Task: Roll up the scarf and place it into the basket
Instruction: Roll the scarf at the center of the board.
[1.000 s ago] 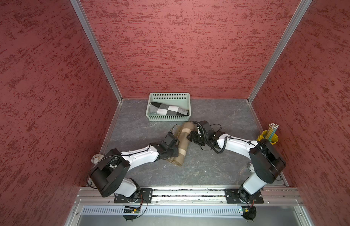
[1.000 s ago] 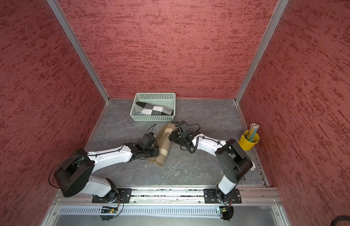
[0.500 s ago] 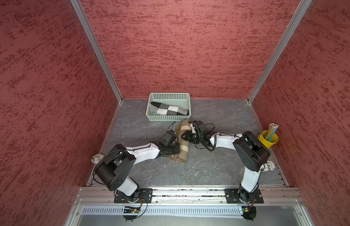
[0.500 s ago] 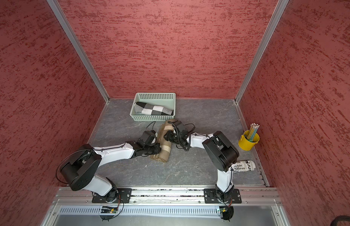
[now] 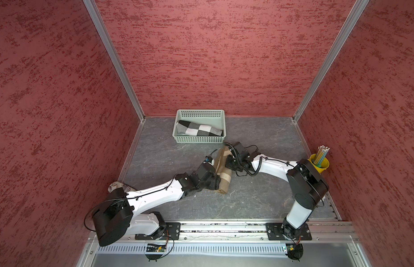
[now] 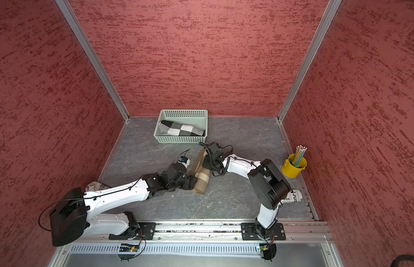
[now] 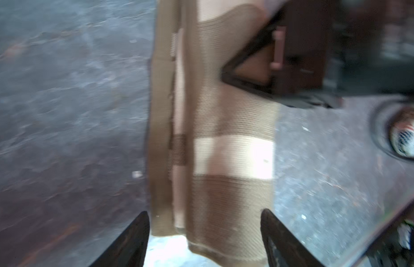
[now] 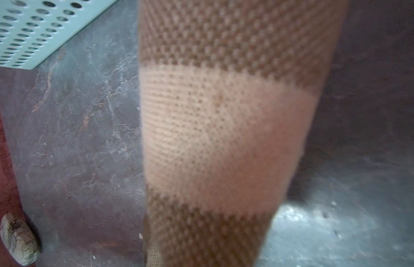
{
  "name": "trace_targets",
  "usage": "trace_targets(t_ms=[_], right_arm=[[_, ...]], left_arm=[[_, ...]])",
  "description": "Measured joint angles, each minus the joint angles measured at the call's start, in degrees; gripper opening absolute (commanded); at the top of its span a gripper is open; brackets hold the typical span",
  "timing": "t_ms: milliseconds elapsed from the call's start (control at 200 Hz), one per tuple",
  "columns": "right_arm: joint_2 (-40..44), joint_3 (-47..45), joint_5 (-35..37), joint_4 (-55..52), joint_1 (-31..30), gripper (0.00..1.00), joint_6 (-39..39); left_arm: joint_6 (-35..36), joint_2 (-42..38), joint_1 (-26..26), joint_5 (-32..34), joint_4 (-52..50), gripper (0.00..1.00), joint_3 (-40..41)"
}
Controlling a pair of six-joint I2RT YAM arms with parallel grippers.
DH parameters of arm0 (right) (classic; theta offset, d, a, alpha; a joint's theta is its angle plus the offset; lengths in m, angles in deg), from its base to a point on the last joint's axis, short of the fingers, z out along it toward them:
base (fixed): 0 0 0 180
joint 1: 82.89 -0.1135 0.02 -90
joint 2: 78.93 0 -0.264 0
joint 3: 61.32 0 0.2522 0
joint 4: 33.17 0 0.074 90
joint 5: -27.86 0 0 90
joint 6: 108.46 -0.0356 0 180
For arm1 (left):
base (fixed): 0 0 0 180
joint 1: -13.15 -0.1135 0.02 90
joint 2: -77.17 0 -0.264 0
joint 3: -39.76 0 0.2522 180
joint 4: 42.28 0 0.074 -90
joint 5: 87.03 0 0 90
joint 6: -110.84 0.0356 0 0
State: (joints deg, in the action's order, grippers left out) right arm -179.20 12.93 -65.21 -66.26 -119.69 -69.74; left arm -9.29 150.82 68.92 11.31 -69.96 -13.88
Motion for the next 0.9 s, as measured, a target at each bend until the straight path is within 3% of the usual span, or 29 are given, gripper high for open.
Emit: trace_targets(t_ms=[165,281,326,406,446,516,676,897], right_arm=[[0.00,0.74,1.29,-3.56,0.00,0.00,-1.22],[-0.13,1.95,1.29,-4.98,0.00,0.00,-1.86],[-0.26,2.29,1.25,-5.38,-0.02,0.02,-2.05],[-0.59,2.84,1.20,-5.99,0.00,0.13,-2.12],[-0.63,2.95,1.20,-6.12,0.00,0.18,-2.12],[-0.63,2.99,1.25,-6.38,0.00,0.27,-2.03],[-0.07,2.99,1.22,-6.84,0.20,0.53,-0.46],[5.40,2.99,1.81,-7.72,2.05,0.67,4.92]], left_arm=[[4.26,4.28,5.64,2.82,3.41,0.89,0.07],[6.08,9.73,7.58,4.00,4.09,0.86,-0.96],[6.60,11.72,8.13,4.35,3.98,0.76,-1.77],[6.91,14.32,8.41,4.81,3.34,0.36,-3.48],[6.84,14.51,7.93,4.37,3.28,0.25,-3.67],[6.62,13.20,5.44,1.68,3.82,0.14,-2.78],[4.96,7.34,-6.86,-12.17,7.19,0.05,3.28],[0.57,7.45,-22.36,-35.23,12.35,0.02,7.74]])
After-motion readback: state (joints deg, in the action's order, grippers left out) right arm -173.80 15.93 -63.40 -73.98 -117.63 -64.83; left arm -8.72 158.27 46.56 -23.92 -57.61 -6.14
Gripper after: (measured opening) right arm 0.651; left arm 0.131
